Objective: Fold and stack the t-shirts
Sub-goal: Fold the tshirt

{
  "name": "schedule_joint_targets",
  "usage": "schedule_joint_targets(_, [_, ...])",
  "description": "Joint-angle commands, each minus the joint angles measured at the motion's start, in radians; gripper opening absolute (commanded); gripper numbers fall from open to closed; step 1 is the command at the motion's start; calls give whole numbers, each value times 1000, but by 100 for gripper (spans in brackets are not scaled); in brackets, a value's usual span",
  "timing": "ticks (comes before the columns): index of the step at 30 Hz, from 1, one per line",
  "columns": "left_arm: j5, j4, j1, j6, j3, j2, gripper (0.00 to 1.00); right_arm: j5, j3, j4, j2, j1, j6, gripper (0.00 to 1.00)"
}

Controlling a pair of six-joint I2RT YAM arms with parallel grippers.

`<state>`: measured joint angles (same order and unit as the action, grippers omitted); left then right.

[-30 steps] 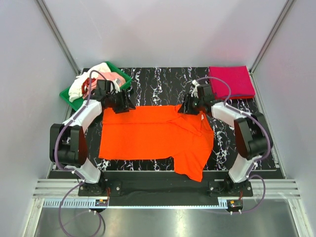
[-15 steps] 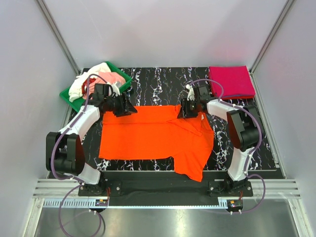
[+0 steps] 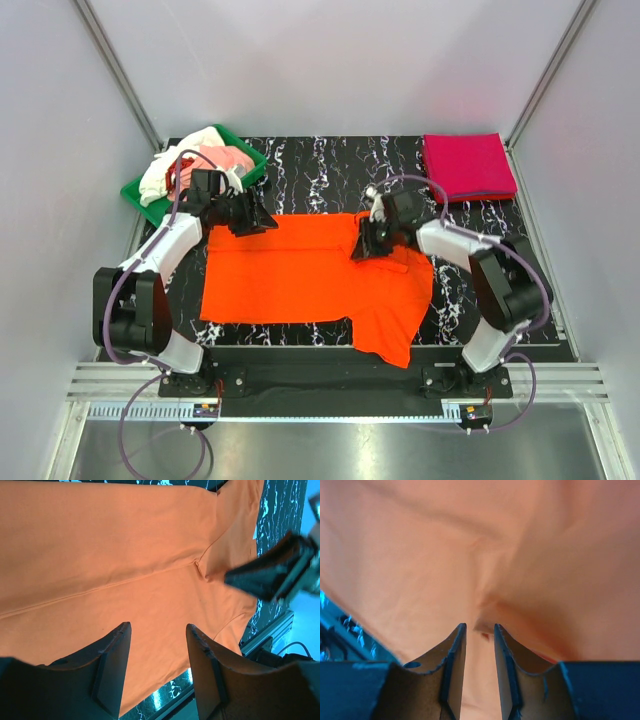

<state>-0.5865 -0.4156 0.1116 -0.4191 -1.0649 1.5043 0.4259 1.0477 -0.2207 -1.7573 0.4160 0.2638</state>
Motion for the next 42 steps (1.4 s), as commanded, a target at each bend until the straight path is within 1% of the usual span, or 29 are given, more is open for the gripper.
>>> schedule_joint_targets(1, [4,38,-1,-1,-3,-35,52,-58,-106,41,154,112,148,36])
schedule_joint_targets(2, [8,38,-3,-3,-1,-35,53,-59,-130,76,176,127,173,36])
schedule_joint_targets(4, [4,37,-3,-6,-3,-26,53,-96,-173,80,220,147,234,36])
schedule_joint_targets(6, [2,37,-3,-12,-3,-18,53,-165,-192,70,243,147,256,36])
schedule_joint_targets(7, [5,37,-1,-15,-3,-15,53,-246,-189,57,268,147,256,36])
schedule_joint_targets(9, [20,37,2,-29,-9,-1,53,-321,-151,14,282,144,230,38])
schedule_joint_targets(10, [25,41,5,-35,-24,5,54,-387,-128,-2,277,138,200,39])
schedule_joint_targets(12, [43,43,8,-37,-79,61,55,-415,-48,-42,230,69,174,40])
schedule_joint_targets(13, [48,37,7,-35,-105,89,55,-408,-22,-46,208,-3,148,40])
schedule_joint_targets(14, [51,19,5,-35,-136,121,54,-395,4,-46,184,-37,137,41])
schedule_joint_targets(15, [54,8,3,-40,-198,182,54,-383,64,-52,130,-74,126,41])
schedule_joint_targets(17, [59,3,5,-49,-254,240,54,-397,125,-66,75,-121,92,42])
schedule_joint_targets(18, [89,-2,8,-49,-276,287,54,-406,180,-71,50,-162,88,42])
schedule_joint_targets(21, [103,-9,14,-59,-354,382,54,-394,279,-69,-60,-221,52,41])
schedule_joint_targets(24, [112,-9,25,-58,-380,453,54,-352,363,-66,-141,-267,3,38])
schedule_joint_targets(29, [139,-12,33,-23,-392,530,54,-225,483,-62,-261,-313,-26,36])
schedule_joint_targets(34, [165,-25,33,-1,-412,577,54,-170,540,-66,-343,-319,-29,37])
schedule_joint_targets(41, [185,-35,34,0,-426,614,53,-213,566,-78,-389,-319,-32,36])
schedule_joint_targets(42, [185,-35,36,-1,-428,617,53,-216,566,-77,-393,-319,-31,34])
